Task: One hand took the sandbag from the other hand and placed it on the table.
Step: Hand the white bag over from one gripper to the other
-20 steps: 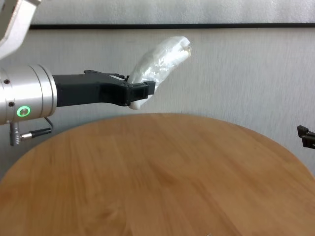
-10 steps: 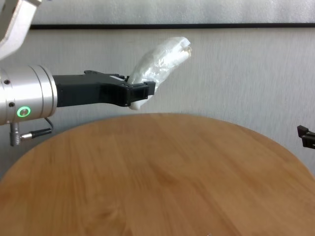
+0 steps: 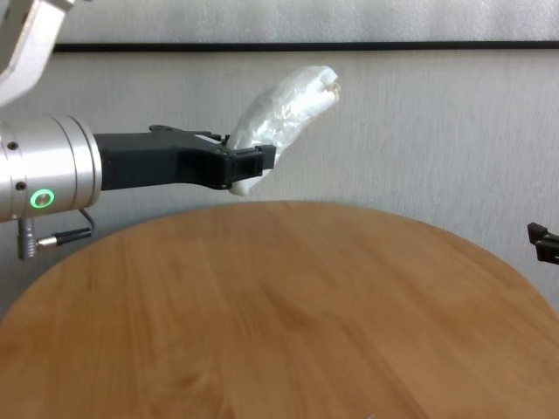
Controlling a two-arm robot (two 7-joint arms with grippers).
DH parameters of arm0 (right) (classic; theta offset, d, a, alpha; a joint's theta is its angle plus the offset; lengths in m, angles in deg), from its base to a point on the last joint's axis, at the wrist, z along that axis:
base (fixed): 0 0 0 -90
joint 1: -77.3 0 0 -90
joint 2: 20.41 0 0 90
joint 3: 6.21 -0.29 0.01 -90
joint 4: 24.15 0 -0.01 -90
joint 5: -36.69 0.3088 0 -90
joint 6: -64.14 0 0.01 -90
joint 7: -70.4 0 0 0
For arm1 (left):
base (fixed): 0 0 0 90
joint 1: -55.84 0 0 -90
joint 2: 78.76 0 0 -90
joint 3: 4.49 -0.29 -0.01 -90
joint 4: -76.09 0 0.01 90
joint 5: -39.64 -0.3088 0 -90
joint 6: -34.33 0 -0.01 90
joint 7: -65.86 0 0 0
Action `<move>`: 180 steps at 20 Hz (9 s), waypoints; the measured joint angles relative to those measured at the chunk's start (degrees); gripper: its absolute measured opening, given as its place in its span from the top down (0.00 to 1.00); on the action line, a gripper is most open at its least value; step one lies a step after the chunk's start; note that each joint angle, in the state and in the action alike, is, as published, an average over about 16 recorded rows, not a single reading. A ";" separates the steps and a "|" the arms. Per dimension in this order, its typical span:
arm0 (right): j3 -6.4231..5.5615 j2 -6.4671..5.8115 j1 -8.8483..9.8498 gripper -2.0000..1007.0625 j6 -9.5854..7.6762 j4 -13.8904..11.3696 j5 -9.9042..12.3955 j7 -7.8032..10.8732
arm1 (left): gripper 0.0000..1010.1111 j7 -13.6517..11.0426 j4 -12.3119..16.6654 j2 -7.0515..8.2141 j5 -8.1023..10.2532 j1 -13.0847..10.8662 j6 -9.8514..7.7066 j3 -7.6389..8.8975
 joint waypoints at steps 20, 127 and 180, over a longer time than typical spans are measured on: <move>-0.37 1.78 -0.46 0.00 7.26 -0.08 -2.43 3.05 | 0.60 0.00 0.00 0.00 -0.02 0.00 0.00 0.00; 1.29 18.51 -15.28 0.00 -26.74 5.93 53.53 25.19 | 0.60 0.00 0.00 0.00 -0.01 0.00 0.00 -0.01; 3.13 18.31 -16.84 0.53 -27.42 7.34 54.06 25.45 | 0.60 -0.01 0.01 0.00 -0.01 0.00 0.01 0.00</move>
